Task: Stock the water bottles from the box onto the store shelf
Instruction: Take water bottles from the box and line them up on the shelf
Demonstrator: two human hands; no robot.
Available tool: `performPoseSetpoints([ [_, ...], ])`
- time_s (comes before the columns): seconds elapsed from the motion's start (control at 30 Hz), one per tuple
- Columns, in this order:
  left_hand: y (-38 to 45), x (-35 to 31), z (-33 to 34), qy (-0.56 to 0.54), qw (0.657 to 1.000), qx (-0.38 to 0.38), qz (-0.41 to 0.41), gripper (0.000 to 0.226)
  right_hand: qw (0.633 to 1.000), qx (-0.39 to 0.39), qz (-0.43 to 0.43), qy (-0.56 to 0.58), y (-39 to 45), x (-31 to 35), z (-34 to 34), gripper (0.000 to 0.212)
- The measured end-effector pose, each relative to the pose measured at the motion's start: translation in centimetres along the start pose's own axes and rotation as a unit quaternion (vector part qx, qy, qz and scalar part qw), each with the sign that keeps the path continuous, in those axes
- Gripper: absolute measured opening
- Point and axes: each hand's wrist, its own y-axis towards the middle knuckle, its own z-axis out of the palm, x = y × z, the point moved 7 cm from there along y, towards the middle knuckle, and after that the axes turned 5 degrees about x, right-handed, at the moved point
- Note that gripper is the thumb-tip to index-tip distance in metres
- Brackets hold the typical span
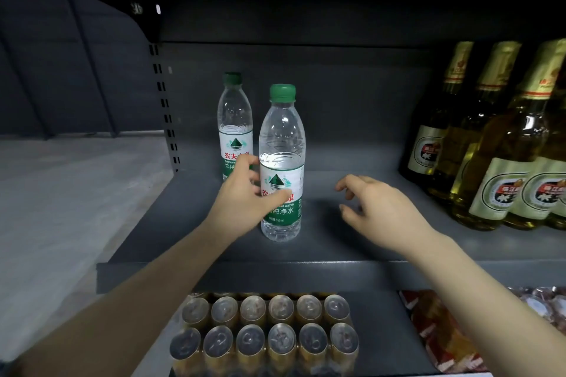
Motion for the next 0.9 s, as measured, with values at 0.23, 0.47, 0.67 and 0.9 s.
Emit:
performPoseSetpoints([
  [0.23, -1.3, 3.1, -2.5, 0.292, 0.952, 0.091, 0.027, 0.035, 0.999, -0.002, 0.003, 0.042, 0.7, 2.2, 1.2, 0.045],
  [0.47, -1.6, 3.1, -3.2, 0.455, 0.882, 0.091, 0.08, 0.023, 0.994, -0.003, 0.027, 0.109, 1.4, 4.1, 2.8, 0.064],
  [0.67, -1.5, 4.1, -3.3, 0.501, 0.856, 0.105, 0.068, 0.026, 0.983, -0.016, 0.058, 0.175, 1.6, 4.7, 3.7, 0.067],
  [0.9, -1.0, 4.3, -3.5, 0.499, 0.859, 0.098, 0.068, 0.028, 0.979, -0.013, 0.089, 0.183, 1.7, 4.7, 4.6, 0.061],
])
